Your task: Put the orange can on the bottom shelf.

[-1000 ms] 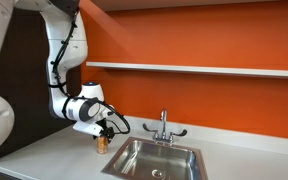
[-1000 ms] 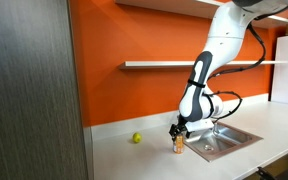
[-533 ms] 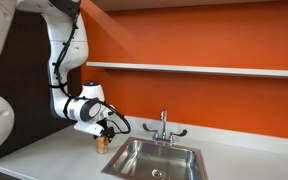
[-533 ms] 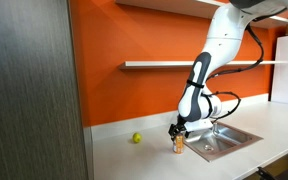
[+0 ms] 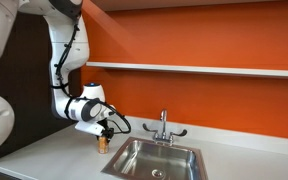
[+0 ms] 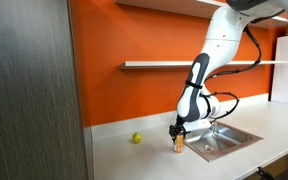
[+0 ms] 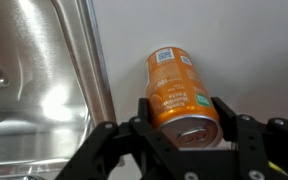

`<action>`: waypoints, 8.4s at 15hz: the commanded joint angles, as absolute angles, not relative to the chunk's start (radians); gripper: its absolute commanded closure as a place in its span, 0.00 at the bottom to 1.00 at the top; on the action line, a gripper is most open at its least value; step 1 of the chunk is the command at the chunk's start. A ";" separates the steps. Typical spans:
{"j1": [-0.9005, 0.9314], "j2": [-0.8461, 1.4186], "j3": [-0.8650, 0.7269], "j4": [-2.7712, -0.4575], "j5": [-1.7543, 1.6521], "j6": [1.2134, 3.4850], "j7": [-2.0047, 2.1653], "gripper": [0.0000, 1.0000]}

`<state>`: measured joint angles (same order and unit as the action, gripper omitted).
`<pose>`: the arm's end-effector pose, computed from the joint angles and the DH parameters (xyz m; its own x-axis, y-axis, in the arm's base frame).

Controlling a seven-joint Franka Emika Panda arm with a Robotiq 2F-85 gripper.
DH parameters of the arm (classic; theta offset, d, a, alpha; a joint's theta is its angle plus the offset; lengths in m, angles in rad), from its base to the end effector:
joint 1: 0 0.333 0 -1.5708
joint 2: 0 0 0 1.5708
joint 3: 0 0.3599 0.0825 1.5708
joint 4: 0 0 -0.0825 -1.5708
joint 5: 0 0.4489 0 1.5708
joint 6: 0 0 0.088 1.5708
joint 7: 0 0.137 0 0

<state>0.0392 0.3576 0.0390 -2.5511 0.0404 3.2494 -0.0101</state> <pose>0.5144 0.0378 0.1239 0.9419 0.0367 0.3338 0.0459 -0.9988 -0.0196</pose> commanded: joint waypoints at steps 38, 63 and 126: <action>0.053 -0.499 0.079 -2.512 -0.167 2.359 0.242 0.62; 0.042 -0.457 0.134 -2.016 -0.169 2.183 0.218 0.62; 0.087 0.237 0.062 -1.242 -0.248 1.960 0.274 0.62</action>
<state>0.0808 0.2064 0.0656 -1.3136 -0.2383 2.0129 0.2466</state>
